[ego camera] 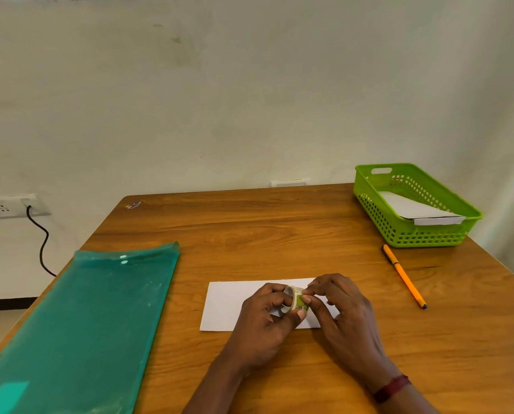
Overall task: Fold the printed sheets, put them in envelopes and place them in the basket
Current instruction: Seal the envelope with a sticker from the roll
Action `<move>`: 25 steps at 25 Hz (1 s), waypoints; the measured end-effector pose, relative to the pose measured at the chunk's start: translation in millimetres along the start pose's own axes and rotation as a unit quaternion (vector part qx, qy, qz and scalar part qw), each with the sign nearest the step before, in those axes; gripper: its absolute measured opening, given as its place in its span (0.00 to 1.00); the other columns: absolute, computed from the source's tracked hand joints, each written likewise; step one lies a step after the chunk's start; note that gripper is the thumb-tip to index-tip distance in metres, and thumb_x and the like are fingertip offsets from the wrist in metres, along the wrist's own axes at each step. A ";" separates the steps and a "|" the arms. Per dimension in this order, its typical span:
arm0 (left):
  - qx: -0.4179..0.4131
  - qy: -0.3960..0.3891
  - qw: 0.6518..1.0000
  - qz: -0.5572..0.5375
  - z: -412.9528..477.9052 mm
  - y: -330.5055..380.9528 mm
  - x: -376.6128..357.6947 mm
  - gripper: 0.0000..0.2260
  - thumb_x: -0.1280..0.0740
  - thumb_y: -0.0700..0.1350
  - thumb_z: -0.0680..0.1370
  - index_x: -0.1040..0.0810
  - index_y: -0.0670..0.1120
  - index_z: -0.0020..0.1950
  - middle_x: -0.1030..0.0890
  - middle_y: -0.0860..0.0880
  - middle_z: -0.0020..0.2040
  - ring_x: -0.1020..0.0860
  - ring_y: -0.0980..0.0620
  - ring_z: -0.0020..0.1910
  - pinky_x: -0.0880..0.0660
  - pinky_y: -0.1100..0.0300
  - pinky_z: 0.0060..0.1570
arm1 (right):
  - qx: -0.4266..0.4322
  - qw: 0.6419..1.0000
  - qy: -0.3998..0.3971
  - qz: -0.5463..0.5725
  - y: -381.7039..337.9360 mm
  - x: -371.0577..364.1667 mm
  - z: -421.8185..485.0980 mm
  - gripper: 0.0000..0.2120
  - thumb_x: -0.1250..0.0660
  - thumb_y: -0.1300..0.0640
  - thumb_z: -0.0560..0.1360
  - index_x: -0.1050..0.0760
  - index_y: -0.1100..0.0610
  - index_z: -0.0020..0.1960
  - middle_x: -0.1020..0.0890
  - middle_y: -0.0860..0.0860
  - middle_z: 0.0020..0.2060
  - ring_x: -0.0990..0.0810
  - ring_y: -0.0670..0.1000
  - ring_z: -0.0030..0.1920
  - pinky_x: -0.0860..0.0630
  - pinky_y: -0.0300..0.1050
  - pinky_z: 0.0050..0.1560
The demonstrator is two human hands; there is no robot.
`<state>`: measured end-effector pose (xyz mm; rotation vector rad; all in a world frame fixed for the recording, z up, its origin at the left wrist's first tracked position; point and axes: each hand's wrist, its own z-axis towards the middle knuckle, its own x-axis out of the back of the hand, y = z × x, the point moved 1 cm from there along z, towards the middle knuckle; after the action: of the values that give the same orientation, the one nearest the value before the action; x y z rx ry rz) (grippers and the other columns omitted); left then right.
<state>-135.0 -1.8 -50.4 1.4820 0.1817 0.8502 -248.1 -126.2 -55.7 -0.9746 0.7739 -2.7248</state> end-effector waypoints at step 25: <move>0.055 0.016 0.997 -0.045 -1.6 4.6 0.0 0.18 0.37 0.61 0.74 0.20 0.49 0.53 0.22 0.52 0.50 0.21 0.55 0.38 0.25 0.67 0.37 | -0.031 0.999 -0.011 0.035 1.9 -0.9 -0.7 0.05 0.41 0.47 0.78 0.30 0.44 0.52 0.23 0.41 0.48 0.23 0.43 0.50 0.23 0.41 0.43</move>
<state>-137.7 -1.1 -46.4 1.5503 0.3215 0.8023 -247.9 -127.2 -57.7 -0.9704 0.8767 -2.6411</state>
